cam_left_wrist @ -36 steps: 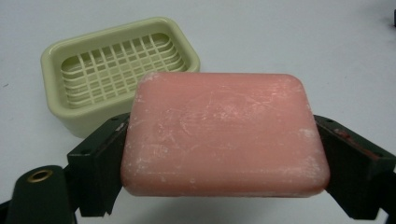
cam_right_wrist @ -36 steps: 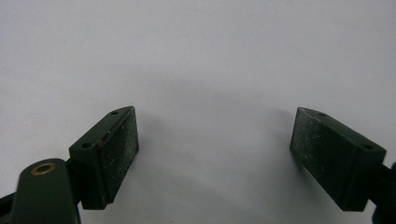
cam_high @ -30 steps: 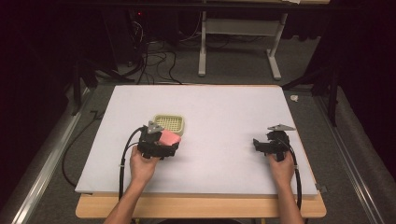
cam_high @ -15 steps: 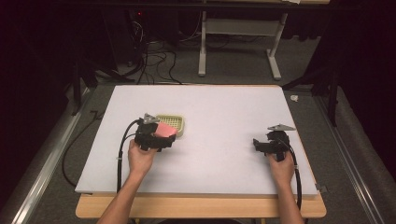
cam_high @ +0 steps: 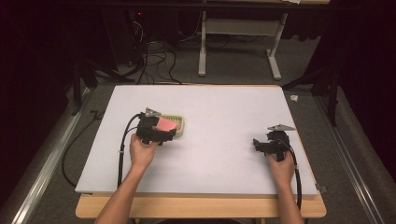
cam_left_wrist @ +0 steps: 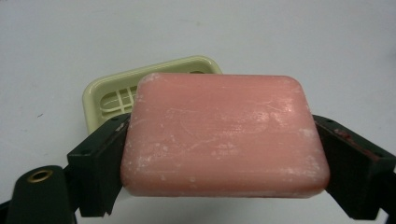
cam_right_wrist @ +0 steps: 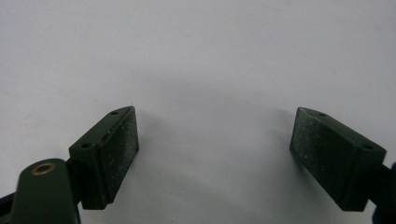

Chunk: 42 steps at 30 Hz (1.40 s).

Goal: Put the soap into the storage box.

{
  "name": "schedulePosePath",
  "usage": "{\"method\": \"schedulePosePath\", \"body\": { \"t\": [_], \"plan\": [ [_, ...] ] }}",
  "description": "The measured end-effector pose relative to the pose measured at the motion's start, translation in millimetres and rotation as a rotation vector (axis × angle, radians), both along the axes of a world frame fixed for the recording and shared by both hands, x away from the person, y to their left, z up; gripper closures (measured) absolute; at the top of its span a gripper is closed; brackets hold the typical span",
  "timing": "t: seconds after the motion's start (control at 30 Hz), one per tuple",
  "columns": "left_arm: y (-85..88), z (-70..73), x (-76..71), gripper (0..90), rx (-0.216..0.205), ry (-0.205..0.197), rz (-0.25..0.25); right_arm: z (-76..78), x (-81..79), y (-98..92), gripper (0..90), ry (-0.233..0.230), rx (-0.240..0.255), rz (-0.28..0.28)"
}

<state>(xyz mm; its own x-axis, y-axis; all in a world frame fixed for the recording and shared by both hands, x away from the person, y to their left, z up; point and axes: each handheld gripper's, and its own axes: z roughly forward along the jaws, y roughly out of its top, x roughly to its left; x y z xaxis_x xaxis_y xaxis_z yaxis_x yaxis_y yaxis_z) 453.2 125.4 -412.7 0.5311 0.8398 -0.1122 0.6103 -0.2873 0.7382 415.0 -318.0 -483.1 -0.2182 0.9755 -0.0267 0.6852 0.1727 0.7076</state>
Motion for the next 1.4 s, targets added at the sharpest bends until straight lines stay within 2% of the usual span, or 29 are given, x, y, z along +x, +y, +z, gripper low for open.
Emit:
{"method": "schedulePosePath", "body": {
  "t": [0.37, 0.6, 0.67, 1.03, 1.27, 1.4],
  "plan": [
    [4.2, -9.5, 13.5, 13.8, 0.023, 0.026, 0.038, 0.0, 0.0, 0.0, 15.9, 0.0, 0.0, 0.0],
    [-3.6, -9.7, 23.2, 13.8, 0.063, 0.017, 0.041, 0.0, 0.1, -0.1, 16.0, -0.001, -0.001, 0.001],
    [-4.3, -10.0, 24.4, 13.8, 0.058, 0.014, 0.04, 0.0, 0.0, 0.0, 16.0, 0.0, 0.0, 0.0],
    [-18.4, -21.3, 44.9, 13.8, 0.064, 0.045, 0.069, 0.1, 0.0, 0.1, 16.0, 0.001, 0.001, -0.001],
    [-19.5, -33.0, 52.0, 13.8, 0.097, 0.072, 0.098, 0.0, 0.0, 0.1, 16.0, 0.001, 0.002, -0.001],
    [-20.6, -36.0, 53.8, 13.8, 0.097, 0.075, 0.104, 0.0, 0.0, 0.0, 15.9, 0.001, 0.001, -0.001]
  ]
}}
